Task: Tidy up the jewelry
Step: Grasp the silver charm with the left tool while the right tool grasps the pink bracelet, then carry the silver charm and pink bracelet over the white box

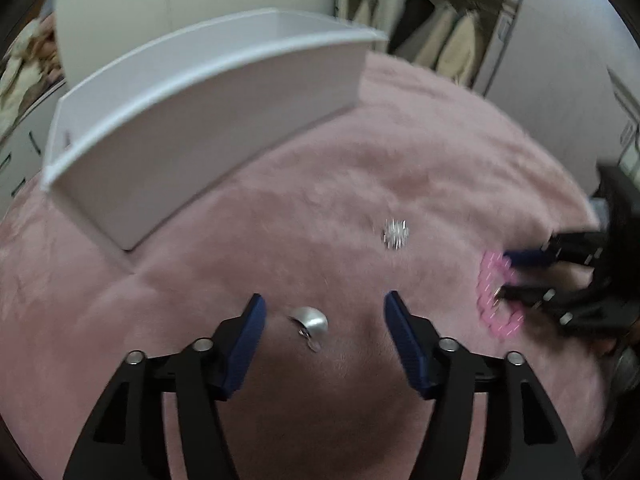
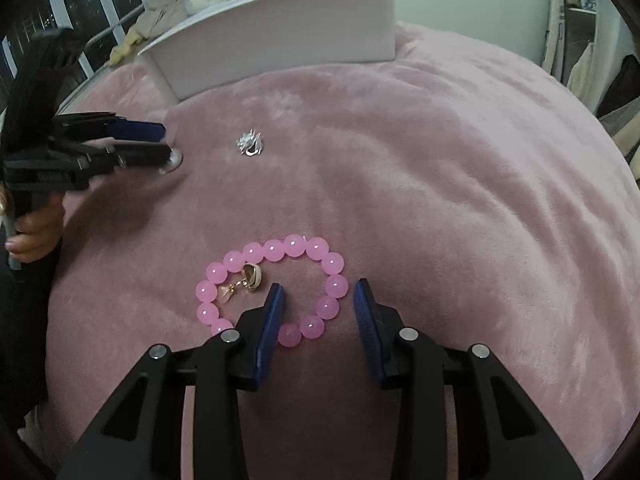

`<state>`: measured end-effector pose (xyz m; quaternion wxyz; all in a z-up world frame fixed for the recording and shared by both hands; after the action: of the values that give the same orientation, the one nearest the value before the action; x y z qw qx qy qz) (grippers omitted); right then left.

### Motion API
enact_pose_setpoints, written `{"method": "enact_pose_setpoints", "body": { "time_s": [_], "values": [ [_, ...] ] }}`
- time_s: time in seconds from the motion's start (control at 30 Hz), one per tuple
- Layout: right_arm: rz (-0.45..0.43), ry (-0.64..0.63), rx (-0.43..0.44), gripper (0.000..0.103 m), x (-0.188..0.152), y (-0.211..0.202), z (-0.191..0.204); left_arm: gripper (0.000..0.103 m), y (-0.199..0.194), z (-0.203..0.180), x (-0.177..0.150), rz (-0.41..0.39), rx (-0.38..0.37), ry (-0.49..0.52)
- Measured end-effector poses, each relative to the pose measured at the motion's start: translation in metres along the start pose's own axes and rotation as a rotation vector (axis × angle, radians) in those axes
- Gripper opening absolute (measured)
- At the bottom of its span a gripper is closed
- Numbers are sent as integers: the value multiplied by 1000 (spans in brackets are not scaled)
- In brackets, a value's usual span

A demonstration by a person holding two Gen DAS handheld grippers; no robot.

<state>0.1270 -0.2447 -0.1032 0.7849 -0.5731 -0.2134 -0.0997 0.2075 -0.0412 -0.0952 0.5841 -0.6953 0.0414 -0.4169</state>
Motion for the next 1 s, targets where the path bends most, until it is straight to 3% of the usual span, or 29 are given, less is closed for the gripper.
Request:
{"method": "enact_pose_setpoints", "body": {
  "time_s": [0.07,0.13,0.27,0.33,0.43,0.63,0.87,1.0],
  "values": [
    [20,-9,-13,37,1,0,2,64,17,5,-2,39,48,-9],
    [31,8,-17,37,0,0,1,57,26,13,-4,51,33,-49],
    [27,84,-7,27,2,2,1,27,27,25,-4,44,8,-88],
    [7,107,28,12,5,5,4,27,26,27,-3,37,-8,-95],
    [-48,100,39,12,5,5,6,27,27,25,-1,30,8,-83],
    [-180,195,141,12,14,-13,-3,27,5,18,2,-27,-1,-93],
    [-298,175,190,12,39,-48,12,27,-21,9,8,-84,17,-69],
    [-333,161,175,12,44,-59,22,27,-34,12,11,-97,53,-75]
  ]
}}
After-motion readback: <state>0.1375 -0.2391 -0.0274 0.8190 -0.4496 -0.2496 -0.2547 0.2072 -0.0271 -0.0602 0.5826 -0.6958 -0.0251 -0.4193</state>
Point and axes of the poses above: each gripper's, at about its wrist camera, not at the fingertips, and y roughly the way its jaws point, z to its left, x to its top, the point moved 3 cm from there along y, roughly the way its jaws point, and after that the axes turned 11 degrees about y, right-handed, at the moved point
